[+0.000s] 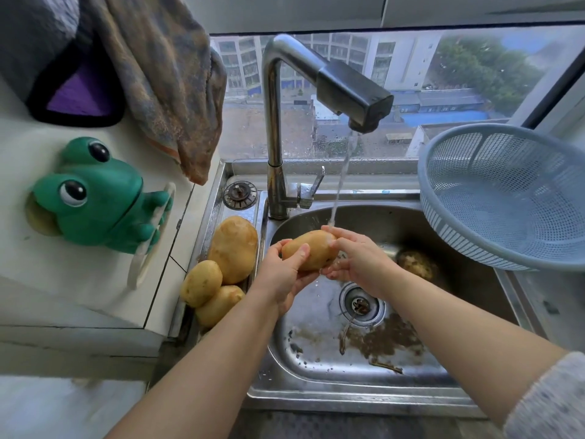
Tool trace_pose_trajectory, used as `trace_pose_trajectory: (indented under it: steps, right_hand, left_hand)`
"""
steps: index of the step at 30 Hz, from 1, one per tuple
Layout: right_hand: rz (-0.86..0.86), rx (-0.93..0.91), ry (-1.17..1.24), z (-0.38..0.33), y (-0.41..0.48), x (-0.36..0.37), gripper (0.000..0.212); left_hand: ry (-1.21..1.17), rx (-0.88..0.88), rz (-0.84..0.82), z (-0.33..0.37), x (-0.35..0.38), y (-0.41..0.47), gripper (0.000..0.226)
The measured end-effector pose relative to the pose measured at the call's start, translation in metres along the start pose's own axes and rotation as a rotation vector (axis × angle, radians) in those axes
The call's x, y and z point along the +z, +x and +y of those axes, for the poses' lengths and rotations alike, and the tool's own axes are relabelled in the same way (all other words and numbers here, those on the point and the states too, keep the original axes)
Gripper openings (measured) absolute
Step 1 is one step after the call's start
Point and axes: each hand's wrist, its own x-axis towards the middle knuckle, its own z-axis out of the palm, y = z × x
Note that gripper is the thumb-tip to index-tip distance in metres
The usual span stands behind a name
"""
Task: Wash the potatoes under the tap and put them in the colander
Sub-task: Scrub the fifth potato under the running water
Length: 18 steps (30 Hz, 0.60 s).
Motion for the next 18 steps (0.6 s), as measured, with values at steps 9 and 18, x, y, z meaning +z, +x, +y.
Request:
trace_pose_trajectory:
  steps: [9, 18]
  right_hand:
    - [0.050, -0.058, -0.033, 0.005, 0.000, 0.005, 0.035]
    - [0.040, -0.116, -0.042, 0.014, -0.003, 0.011, 0.034]
  left_hand:
    - [0.096, 0.082, 0.020, -0.001, 0.000, -0.003, 0.037]
    - [0.146, 0.011, -0.018, 0.003, -0.005, -0.006, 0.031]
